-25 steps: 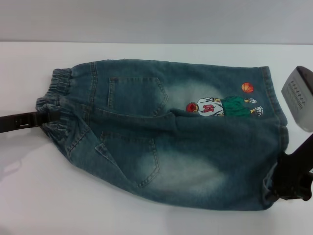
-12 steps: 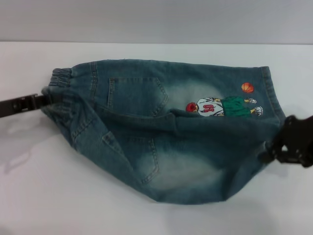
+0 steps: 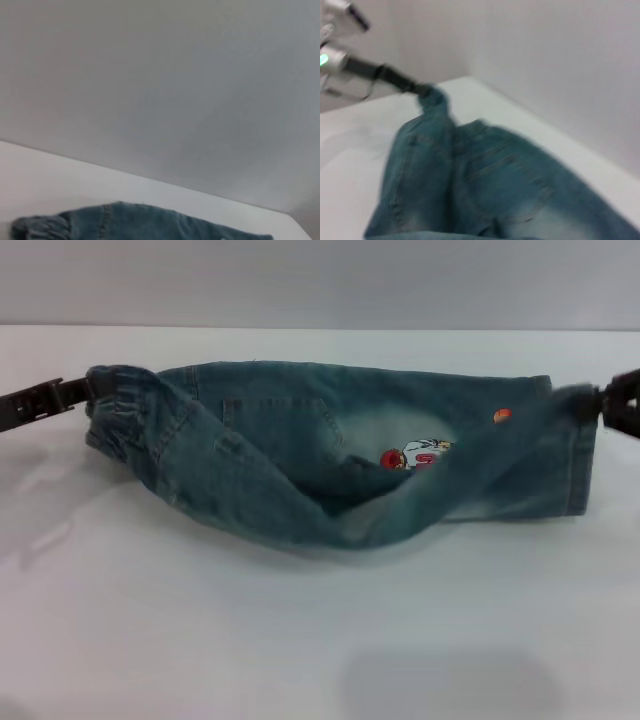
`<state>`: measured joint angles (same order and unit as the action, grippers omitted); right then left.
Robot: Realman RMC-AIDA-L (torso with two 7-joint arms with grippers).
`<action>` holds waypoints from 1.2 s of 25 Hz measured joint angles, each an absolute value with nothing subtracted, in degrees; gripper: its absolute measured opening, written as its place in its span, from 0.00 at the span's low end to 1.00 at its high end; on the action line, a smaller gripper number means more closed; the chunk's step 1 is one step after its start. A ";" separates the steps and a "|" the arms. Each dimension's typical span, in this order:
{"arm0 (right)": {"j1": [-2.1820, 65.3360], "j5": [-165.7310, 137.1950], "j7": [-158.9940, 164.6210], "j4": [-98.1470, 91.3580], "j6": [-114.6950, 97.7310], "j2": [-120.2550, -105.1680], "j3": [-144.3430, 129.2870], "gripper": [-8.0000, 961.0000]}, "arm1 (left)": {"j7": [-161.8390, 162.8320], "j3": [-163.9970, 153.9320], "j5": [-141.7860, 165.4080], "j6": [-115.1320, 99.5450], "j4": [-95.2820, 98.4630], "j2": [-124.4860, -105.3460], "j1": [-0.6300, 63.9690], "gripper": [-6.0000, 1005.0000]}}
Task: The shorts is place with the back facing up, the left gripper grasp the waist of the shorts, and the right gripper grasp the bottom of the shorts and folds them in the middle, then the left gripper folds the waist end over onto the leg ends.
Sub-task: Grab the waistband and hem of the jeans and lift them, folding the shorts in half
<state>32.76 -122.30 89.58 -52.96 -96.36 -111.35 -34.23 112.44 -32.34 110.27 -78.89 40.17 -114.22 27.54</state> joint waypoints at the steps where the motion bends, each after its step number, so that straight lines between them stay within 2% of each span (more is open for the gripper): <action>1: 32.52 -121.72 89.53 -52.89 -94.98 -111.63 -33.57 0.01 | 112.58 -32.40 110.24 -77.46 40.17 -114.46 27.79 0.06; 6: 31.72 -119.88 89.33 -52.45 -89.02 -112.91 -31.86 0.01 | 112.70 -32.73 110.19 -73.93 39.99 -115.09 28.25 0.06; 18: 33.40 -118.57 89.37 -44.62 -73.40 -113.23 -31.16 0.01 | 112.41 -32.98 110.33 -66.76 39.94 -116.92 30.80 0.06; 30: 36.15 -118.91 89.35 -37.03 -61.45 -113.88 -32.30 0.01 | 110.94 -35.11 110.31 -58.84 39.46 -117.61 32.37 0.06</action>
<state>36.15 -118.91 89.35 -37.03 -61.45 -113.88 -32.30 110.94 -35.11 110.31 -58.84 39.46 -117.61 32.37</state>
